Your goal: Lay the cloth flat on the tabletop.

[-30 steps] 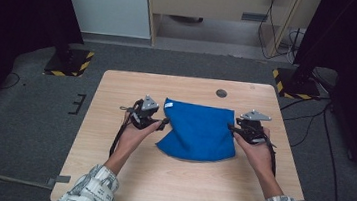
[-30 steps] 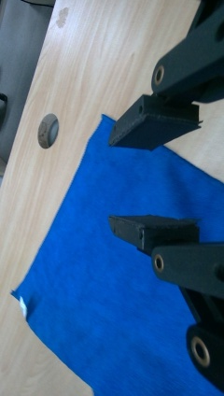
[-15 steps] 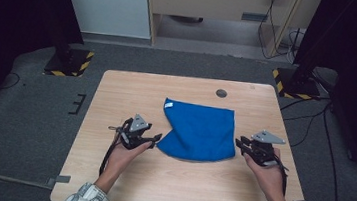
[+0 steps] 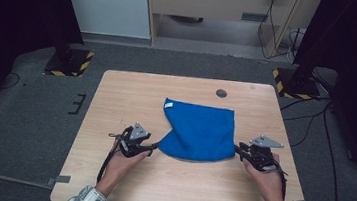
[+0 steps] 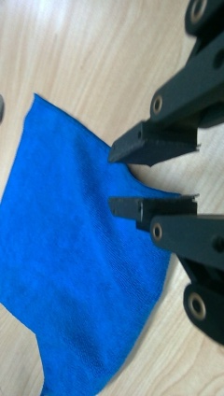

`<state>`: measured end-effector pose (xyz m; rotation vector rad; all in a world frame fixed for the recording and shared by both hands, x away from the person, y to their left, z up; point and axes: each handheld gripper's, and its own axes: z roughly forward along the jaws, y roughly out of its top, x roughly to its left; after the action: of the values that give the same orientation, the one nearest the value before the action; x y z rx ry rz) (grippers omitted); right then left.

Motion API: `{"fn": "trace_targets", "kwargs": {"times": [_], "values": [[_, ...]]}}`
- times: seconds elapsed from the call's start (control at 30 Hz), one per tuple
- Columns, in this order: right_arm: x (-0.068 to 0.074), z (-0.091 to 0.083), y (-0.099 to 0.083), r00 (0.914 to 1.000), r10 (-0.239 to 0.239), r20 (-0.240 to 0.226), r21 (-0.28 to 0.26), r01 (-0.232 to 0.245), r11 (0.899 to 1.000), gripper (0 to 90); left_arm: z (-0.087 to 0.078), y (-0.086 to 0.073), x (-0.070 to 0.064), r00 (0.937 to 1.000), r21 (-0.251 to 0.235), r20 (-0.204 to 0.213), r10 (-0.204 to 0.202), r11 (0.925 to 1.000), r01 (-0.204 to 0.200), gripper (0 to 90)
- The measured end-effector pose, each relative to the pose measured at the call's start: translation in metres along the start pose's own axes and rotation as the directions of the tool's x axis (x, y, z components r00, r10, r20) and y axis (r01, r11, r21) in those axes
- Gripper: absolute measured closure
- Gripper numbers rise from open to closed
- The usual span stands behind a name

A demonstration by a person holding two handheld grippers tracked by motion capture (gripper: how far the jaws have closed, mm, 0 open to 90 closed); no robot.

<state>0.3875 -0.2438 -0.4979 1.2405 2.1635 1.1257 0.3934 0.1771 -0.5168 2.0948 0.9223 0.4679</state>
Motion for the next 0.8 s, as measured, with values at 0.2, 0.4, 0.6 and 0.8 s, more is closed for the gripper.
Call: {"fn": "trace_targets", "kwargs": {"times": [0.2,0.4,0.6,0.8], "values": [[-0.002,-0.001,-0.006,0.9995,0.028,-0.016,0.036,-0.028,0.999,60.9,0.01,-0.001,-0.007,0.9995,0.027,0.022,0.024,0.9993,-0.024,42.5],[-0.002,0.003,-0.008,0.9984,0.031,-0.048,0.059,-0.028,0.998,56.5,0.018,-0.002,-0.009,0.9993,0.052,0.032,0.02,0.9984,-0.021,41.5],[0.001,0.009,-0.011,0.9967,0.01,-0.08,0.104,-0.001,0.995,52.0,0.023,-0.001,-0.008,0.9991,0.063,0.042,0.007,0.9979,-0.01,49.5],[0.003,0.014,-0.013,0.9967,-0.003,-0.082,0.132,0.014,0.991,48.1,0.023,0.001,-0.012,0.9982,0.07,0.056,0.021,0.9972,-0.025,69.3]]}}
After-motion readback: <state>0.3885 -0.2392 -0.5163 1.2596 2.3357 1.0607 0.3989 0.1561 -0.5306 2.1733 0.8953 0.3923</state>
